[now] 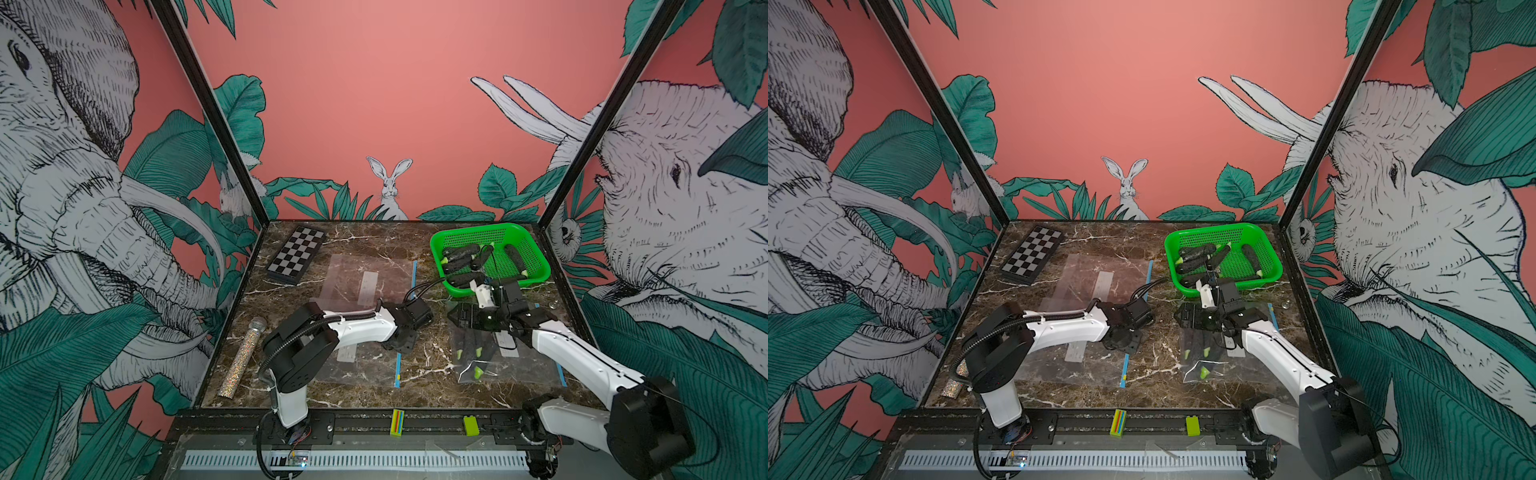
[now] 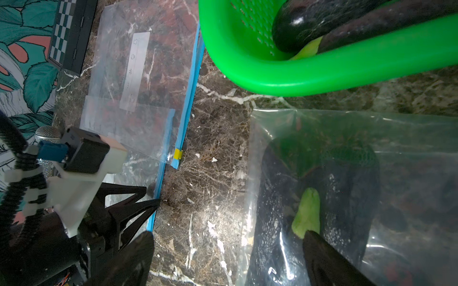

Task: Place the eggplant in a zip-top bag and seal the zipper
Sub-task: Open the zipper of the food storage bag at the center of the board.

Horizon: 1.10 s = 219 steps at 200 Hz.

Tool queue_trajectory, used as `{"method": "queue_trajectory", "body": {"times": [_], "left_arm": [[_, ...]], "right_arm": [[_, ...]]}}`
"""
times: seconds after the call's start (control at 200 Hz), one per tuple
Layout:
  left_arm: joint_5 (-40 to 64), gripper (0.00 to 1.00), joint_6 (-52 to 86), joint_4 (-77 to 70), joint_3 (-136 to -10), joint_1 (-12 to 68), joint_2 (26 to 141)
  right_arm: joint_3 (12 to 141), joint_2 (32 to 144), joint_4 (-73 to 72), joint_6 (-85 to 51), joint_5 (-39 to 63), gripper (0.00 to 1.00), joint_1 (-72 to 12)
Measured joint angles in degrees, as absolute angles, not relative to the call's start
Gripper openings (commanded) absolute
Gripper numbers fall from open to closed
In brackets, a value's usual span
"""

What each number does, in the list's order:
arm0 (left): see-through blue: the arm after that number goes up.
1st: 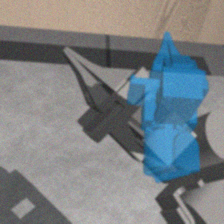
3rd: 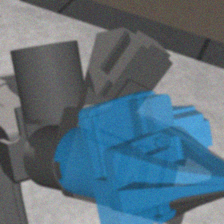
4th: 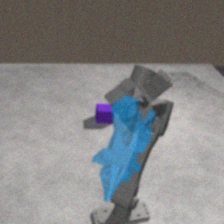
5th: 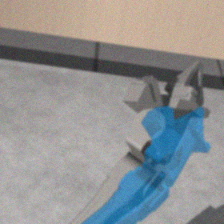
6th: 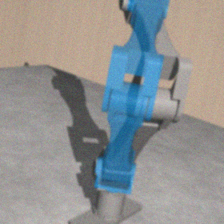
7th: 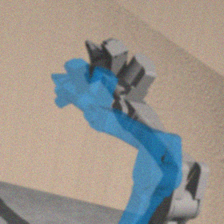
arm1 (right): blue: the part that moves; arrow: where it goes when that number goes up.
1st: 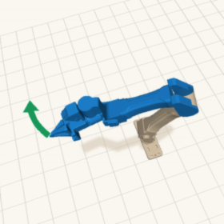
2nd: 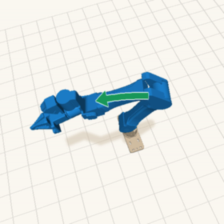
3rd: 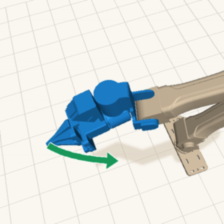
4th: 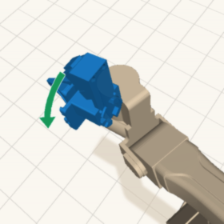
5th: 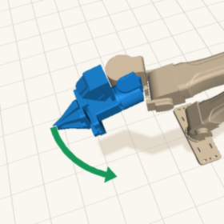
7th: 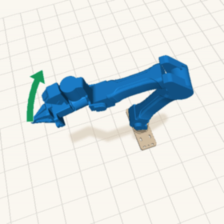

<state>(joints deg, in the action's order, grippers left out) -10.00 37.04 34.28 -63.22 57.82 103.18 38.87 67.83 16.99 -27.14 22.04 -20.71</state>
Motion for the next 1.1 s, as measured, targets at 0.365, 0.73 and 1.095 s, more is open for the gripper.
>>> {"method": "queue_trajectory", "body": {"times": [0.365, 0.73, 1.095], "left_arm": [[-10.1, 0.22, 36.9, 34.0, -63.2, 57.8, 103.2], [-12.0, 0.0, 36.2, 36.2, -63.4, 57.8, 102.3], [-13.8, 0.0, 36.0, 40.8, -66.8, 57.8, 97.1]], "right_arm": [[38.9, 67.7, 17.0, -27.0, 21.6, 0.91, -20.7], [38.9, 67.5, 17.1, -26.8, 21.5, 0.91, -20.7], [38.4, 67.0, 15.6, -27.7, 23.7, 0.89, -21.5]]}}
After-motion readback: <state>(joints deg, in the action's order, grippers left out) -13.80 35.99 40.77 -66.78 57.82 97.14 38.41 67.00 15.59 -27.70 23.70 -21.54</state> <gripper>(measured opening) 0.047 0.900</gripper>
